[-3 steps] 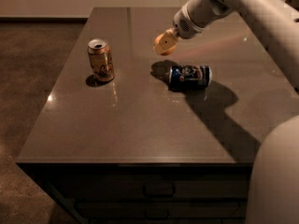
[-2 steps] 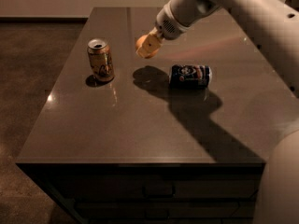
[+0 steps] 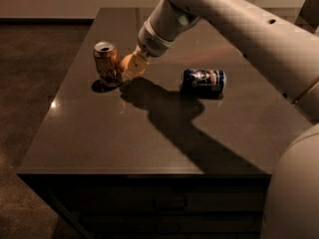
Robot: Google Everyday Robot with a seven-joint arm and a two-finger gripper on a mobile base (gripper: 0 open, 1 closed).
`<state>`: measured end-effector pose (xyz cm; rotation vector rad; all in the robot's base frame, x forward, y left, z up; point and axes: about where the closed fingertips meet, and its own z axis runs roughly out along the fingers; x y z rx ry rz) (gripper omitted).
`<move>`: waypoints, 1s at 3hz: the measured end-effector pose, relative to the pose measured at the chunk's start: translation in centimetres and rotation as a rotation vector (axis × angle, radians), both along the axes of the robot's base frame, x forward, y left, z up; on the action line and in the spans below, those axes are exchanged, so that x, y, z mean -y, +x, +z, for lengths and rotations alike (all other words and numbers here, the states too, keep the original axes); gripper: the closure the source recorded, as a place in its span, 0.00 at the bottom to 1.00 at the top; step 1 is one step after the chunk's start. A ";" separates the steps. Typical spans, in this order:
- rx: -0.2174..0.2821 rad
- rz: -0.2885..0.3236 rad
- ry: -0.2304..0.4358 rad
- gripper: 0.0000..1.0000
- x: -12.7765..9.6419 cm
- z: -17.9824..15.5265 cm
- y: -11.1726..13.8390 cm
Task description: Move orange near orange can
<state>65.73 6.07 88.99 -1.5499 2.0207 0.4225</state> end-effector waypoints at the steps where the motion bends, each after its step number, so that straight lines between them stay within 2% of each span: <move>1: 0.005 0.028 -0.046 0.97 -1.4 -2.3 -0.5; 2: 0.011 0.031 -0.060 0.75 -1.7 -3.1 -0.5; 3: 0.021 0.039 -0.045 0.51 -1.3 -3.4 -0.3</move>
Offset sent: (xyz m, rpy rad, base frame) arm -0.0050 0.0172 -0.0365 -0.0754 -0.0247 0.0284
